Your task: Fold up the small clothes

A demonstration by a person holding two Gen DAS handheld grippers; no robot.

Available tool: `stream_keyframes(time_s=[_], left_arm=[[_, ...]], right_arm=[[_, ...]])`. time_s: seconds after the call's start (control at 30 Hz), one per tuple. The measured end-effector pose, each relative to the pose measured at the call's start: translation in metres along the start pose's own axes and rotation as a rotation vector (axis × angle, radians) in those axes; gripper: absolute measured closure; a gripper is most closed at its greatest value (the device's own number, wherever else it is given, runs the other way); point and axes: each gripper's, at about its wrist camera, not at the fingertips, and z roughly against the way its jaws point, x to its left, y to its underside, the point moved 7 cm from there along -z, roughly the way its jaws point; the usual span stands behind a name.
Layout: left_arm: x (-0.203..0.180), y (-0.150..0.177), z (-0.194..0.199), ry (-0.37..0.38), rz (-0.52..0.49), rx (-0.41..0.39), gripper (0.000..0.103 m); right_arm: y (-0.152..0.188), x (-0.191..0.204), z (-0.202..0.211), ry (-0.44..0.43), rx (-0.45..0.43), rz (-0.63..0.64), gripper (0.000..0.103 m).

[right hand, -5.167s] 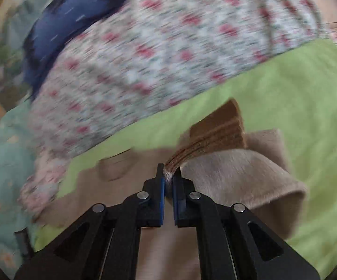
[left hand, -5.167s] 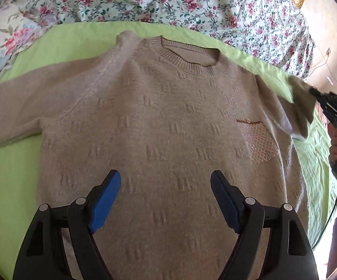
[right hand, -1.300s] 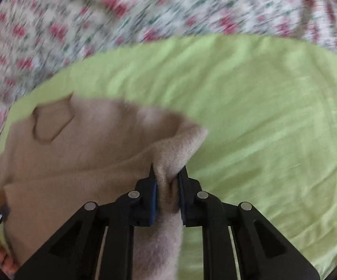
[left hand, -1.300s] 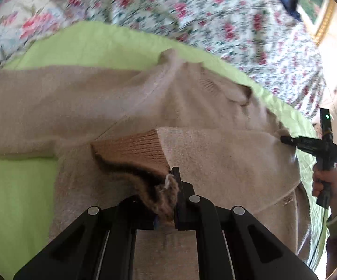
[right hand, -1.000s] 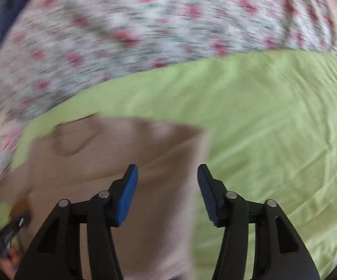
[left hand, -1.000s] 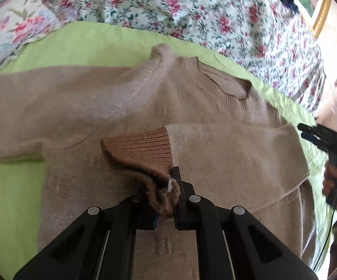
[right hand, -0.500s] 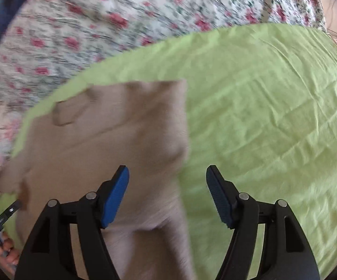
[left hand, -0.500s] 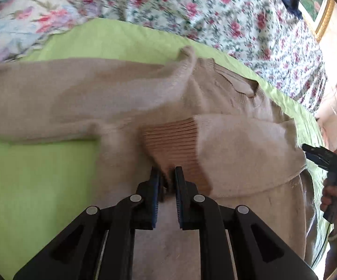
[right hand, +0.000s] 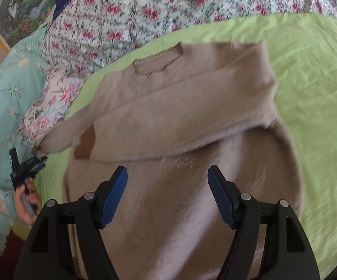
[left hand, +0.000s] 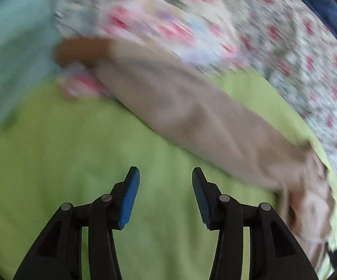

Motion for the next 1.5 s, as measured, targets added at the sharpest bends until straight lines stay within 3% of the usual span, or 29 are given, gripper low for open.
stream_keyframes(time_s=[0.13, 0.2, 0.33, 0.47, 0.5, 0.53, 0.57, 0.77, 0.93, 1.0, 1.23, 1.37, 1.5], left_arm=[[0.033, -0.048, 0.008, -0.082, 0.038, -0.067, 0.045], [0.041, -0.062, 0.012, -0.057, 0.061, -0.071, 0.039], [0.049, -0.085, 0.014, 0.095, 0.17, -0.059, 0.036], [0.052, -0.104, 0.002, 0.097, 0.203, -0.06, 0.038], [0.056, -0.109, -0.004, 0.076, 0.208, -0.061, 0.044], [0.057, -0.113, -0.008, 0.078, 0.213, -0.063, 0.075], [0.058, -0.115, -0.012, 0.087, 0.215, -0.061, 0.098], [0.031, -0.112, 0.016, 0.088, 0.138, -0.151, 0.102], [-0.048, -0.09, 0.06, 0.205, 0.015, -0.212, 0.102], [-0.083, -0.079, 0.067, 0.268, -0.015, -0.202, 0.102], [-0.253, -0.001, 0.074, 0.468, -0.24, -0.112, 0.102], [-0.343, 0.063, 0.059, 0.538, -0.362, -0.028, 0.102], [-0.404, 0.113, 0.037, 0.558, -0.446, 0.038, 0.102]], right_arm=[[0.013, 0.011, -0.011, -0.007, 0.038, 0.005, 0.031], [0.016, 0.016, -0.016, -0.011, 0.049, 0.003, 0.031], [0.018, 0.023, -0.024, -0.004, 0.057, 0.007, 0.031], [0.019, 0.029, -0.03, -0.009, 0.074, 0.02, 0.031], [0.019, 0.03, -0.029, -0.008, 0.072, 0.027, 0.031], [0.019, 0.03, -0.028, -0.006, 0.069, 0.033, 0.031], [0.019, 0.031, -0.026, -0.005, 0.065, 0.037, 0.031], [0.018, 0.022, -0.015, 0.003, 0.038, 0.019, 0.031], [0.017, 0.017, -0.005, -0.012, 0.022, -0.004, 0.031], [0.017, 0.015, 0.002, -0.016, 0.008, -0.011, 0.031], [0.017, -0.007, 0.027, -0.011, -0.038, -0.057, 0.031], [0.017, -0.032, 0.038, 0.009, -0.057, -0.098, 0.031], [0.016, -0.056, 0.043, 0.028, -0.073, -0.141, 0.031]])
